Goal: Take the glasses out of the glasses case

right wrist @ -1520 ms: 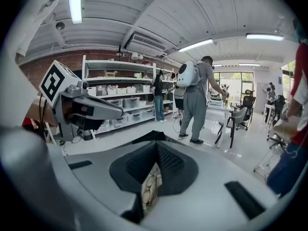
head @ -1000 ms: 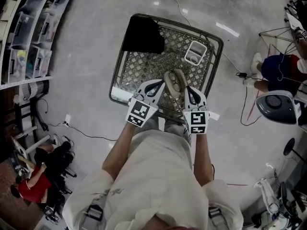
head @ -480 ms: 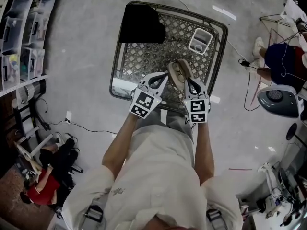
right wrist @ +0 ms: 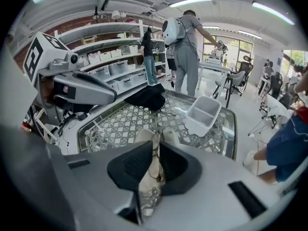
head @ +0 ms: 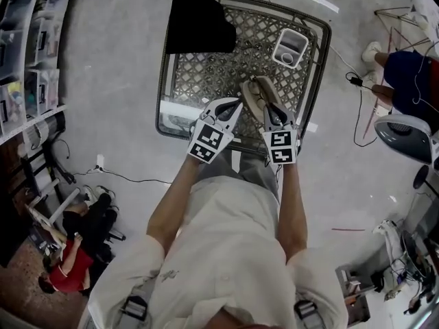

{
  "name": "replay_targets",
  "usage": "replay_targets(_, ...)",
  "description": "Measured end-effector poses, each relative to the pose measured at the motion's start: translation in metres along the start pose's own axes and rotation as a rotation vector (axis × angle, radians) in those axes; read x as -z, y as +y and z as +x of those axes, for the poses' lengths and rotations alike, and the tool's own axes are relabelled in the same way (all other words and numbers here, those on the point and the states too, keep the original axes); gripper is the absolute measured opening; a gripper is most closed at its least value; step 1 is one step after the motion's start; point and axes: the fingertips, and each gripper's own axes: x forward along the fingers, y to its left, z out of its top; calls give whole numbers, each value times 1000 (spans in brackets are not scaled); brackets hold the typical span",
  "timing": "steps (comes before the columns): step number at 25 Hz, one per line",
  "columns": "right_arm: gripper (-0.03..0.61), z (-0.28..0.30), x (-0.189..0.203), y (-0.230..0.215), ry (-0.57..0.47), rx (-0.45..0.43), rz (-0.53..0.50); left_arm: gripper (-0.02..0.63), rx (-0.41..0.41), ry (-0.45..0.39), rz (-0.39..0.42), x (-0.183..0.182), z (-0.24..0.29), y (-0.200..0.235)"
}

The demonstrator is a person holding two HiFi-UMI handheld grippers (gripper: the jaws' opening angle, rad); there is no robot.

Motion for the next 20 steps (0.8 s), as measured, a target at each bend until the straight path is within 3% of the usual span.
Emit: replay_targets(20,153,68,36,1,155,-46,68,12,44,51,-24,20,26,5)
